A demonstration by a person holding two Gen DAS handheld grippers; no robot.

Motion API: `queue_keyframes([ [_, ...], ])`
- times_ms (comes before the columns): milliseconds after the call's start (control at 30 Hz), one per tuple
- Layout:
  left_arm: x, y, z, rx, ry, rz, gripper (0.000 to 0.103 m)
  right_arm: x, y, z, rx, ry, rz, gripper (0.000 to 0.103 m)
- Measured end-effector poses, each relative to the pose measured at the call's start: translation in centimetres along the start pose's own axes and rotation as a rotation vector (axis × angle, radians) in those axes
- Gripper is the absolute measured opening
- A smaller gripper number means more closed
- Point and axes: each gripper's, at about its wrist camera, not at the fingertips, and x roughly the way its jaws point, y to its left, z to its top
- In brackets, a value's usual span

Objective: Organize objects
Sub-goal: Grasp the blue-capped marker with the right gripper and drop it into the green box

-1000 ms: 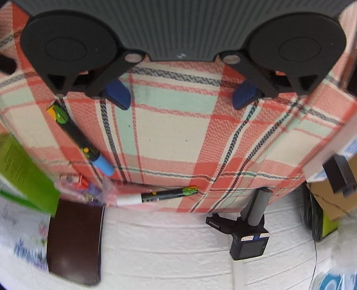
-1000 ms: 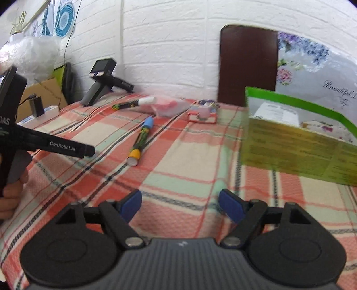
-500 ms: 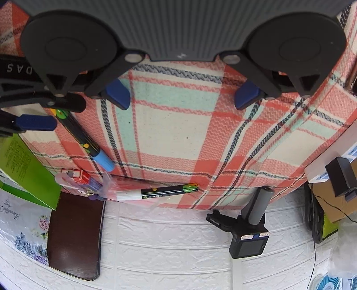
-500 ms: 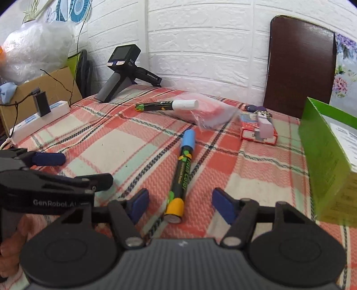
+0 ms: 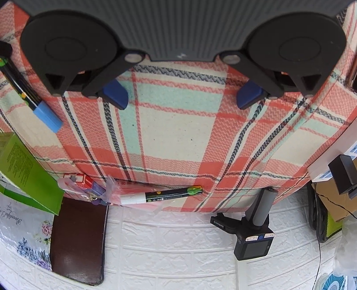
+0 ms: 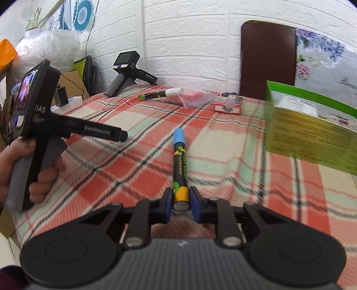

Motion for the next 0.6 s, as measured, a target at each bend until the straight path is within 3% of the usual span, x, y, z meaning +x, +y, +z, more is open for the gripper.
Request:
queue_keyframes([
  [67, -0.6, -0.5, 0.7, -0.037, 0.059, -0.031, 0.101, 0.1, -0.4, 0.1, 0.022, -0.001, 0.01, 0.018],
  [100, -1.1, -1.0, 1.2, -0.062, 0.082, -0.075, 0.095, 0.2, -0.5, 0.1, 0.027, -0.002, 0.014, 0.018],
  [167, -2.1, -2.8, 2.0, -0.077, 0.14, -0.198, 0.091, 0.4, -1.3, 0.2, 0.074, 0.0, 0.045, 0.018],
  [300, -1.4, -7.7, 2.4, -0.057, 0.31, -0.388, 0.092, 0.7, -4.2, 0.2, 0.25, 0.001, 0.158, 0.018],
  [333, -1.2, -8.9, 2.4, -0.053, 0.309, -0.398, 0.092, 0.6, -4.8, 0.1, 0.281, -0.002, 0.181, 0.018],
  [367, -1.2, -10.1, 2.4, -0.028, 0.294, -0.397, 0.086, 0.6, -5.2, 0.0, 0.3, -0.004, 0.196, 0.018],
  [400, -1.2, -11.3, 2.4, 0.007, 0.285, -0.42, 0.063, 0.5, -5.4, -0.1, 0.31, -0.009, 0.206, 0.018],
  [467, -1.3, -13.0, 2.5, 0.056, 0.264, -0.414, 0.03, 0.2, -5.5, -0.3, 0.313, -0.022, 0.198, 0.019],
  [600, -2.4, -13.9, 4.0, 0.038, 0.253, -0.488, 0.025, -1.7, -5.9, -0.1, 0.28, -0.09, 0.144, 0.021],
])
